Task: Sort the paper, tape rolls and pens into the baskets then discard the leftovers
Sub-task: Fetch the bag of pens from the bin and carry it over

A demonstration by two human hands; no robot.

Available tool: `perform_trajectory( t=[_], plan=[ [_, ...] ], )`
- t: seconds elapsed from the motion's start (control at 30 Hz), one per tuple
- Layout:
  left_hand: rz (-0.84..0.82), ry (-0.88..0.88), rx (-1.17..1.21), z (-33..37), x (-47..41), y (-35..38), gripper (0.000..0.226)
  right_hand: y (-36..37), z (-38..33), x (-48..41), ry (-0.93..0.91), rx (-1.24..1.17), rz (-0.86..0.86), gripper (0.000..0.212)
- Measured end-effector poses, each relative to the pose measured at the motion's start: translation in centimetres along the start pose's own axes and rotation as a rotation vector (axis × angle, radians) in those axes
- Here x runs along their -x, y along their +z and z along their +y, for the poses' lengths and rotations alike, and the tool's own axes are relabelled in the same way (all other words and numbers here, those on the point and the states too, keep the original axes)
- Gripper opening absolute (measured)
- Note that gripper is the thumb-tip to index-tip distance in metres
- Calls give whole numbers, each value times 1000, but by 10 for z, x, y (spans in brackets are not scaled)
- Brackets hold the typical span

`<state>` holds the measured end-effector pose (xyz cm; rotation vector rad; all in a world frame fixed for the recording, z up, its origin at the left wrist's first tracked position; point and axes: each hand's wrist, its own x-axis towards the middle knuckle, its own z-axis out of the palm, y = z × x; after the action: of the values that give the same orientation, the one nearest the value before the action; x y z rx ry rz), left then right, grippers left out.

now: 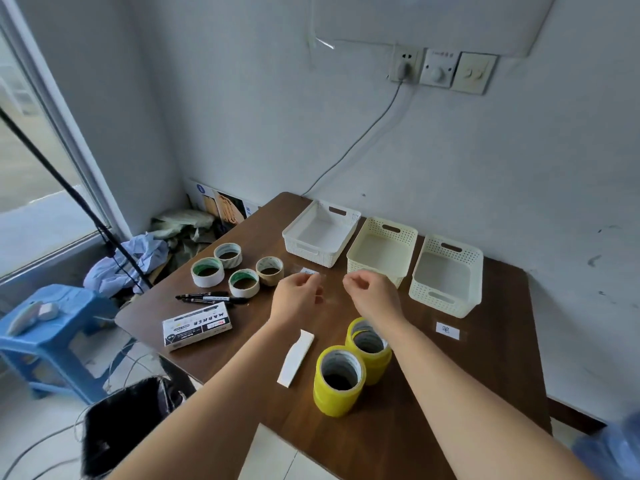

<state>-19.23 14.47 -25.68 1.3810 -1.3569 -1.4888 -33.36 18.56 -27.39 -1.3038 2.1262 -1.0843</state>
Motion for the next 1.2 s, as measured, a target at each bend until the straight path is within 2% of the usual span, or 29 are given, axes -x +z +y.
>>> perform_trajectory(
  t=[0.23, 0.43, 0.57, 1.03, 1.2],
  plan=[
    [89, 1, 99, 15, 16, -68, 13, 33, -74, 10, -166, -152, -78, 11],
    [249, 5, 166, 15, 33, -149, 18, 88, -140, 31, -243, -201, -195, 18],
    [361, 41, 220, 11, 57, -215, 16, 127, -186, 57, -308, -235, -260, 15],
    [750, 93, 294, -25, 186, -467, 16, 289, -363, 210, -427, -396, -610, 10],
    [873, 96, 302, -46, 240, -548, 16, 344, -415, 275, -483, -423, -718, 20]
  ],
)
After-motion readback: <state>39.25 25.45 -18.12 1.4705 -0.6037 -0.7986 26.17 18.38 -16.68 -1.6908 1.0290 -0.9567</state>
